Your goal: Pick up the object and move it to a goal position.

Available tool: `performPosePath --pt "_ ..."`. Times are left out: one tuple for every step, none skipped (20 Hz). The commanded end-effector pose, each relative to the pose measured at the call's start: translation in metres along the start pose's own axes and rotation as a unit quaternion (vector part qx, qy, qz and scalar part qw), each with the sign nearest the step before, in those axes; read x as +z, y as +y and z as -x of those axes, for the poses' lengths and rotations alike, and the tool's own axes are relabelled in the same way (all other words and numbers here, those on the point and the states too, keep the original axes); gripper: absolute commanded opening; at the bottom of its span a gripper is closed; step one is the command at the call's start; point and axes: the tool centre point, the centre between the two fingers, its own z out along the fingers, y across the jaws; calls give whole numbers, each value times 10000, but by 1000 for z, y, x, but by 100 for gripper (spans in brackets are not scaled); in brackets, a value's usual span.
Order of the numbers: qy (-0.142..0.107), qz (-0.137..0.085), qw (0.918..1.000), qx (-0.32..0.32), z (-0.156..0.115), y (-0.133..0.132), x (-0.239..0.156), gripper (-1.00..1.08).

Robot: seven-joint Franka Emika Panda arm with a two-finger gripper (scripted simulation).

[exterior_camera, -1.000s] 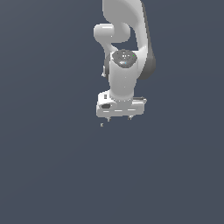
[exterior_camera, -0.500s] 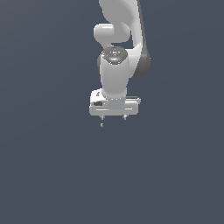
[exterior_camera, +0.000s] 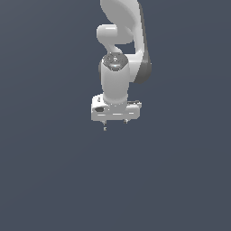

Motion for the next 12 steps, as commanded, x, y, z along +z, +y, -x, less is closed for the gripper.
performPosePath --pt "-7 4 9999 -116 4 5 9 100" --pt "-9 6 9998 -174 6 7 13 100" --pt "-11 7 9997 -237 8 10 17 100" --pt "-14 9 9995 -306 10 13 22 100" --pt "-16 10 9993 -379 13 15 27 100" --pt "-19 11 9989 -458 15 18 32 100" --pt "-22 12 9985 -542 19 22 38 100" --pt "-25 13 9980 -631 22 25 44 100" --pt "-28 12 9974 -725 26 28 50 100" --pt "-32 12 9966 -821 29 31 56 100" --pt "-34 11 9958 -912 33 35 62 100" --pt "-37 10 9950 -997 37 37 67 100"
